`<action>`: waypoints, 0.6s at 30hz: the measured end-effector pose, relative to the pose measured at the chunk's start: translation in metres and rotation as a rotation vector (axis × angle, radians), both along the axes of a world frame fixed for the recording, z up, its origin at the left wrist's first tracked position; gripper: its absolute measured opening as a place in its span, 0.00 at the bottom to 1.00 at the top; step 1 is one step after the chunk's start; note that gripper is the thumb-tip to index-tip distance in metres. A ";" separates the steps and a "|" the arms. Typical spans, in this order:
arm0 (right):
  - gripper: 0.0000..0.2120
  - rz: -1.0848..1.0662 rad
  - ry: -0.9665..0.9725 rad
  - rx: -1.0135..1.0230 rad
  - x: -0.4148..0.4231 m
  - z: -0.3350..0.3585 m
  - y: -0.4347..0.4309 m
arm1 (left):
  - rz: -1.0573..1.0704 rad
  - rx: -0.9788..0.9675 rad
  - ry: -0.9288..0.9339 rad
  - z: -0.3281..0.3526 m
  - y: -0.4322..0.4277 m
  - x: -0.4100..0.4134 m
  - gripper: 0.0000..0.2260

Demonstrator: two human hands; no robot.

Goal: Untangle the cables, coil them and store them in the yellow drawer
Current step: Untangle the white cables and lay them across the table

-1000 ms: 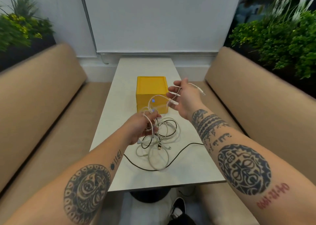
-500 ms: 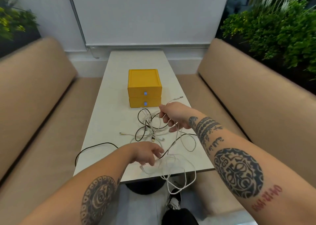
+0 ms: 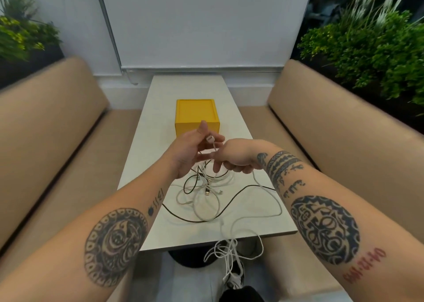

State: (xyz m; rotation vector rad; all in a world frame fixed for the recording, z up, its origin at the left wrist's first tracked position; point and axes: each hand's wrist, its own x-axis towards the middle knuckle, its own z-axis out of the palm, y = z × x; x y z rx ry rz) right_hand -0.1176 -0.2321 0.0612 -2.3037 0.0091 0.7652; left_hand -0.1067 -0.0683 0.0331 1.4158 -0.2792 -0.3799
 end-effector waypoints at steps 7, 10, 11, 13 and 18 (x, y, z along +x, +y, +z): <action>0.22 0.065 -0.192 -0.274 0.005 0.022 0.010 | 0.056 0.129 0.001 0.018 0.017 0.007 0.23; 0.17 0.246 -0.403 -0.563 0.007 0.025 0.021 | 0.018 0.457 -0.140 0.027 0.017 0.010 0.13; 0.14 0.273 -0.444 -0.577 0.008 0.025 0.024 | -0.016 0.563 -0.203 0.030 0.016 0.010 0.11; 0.13 0.290 -0.453 -0.499 0.008 0.025 0.027 | -0.065 0.790 -0.314 0.038 0.016 0.012 0.08; 0.16 0.081 -0.317 0.015 0.009 0.015 0.016 | -0.075 1.039 -0.425 0.051 0.030 0.017 0.12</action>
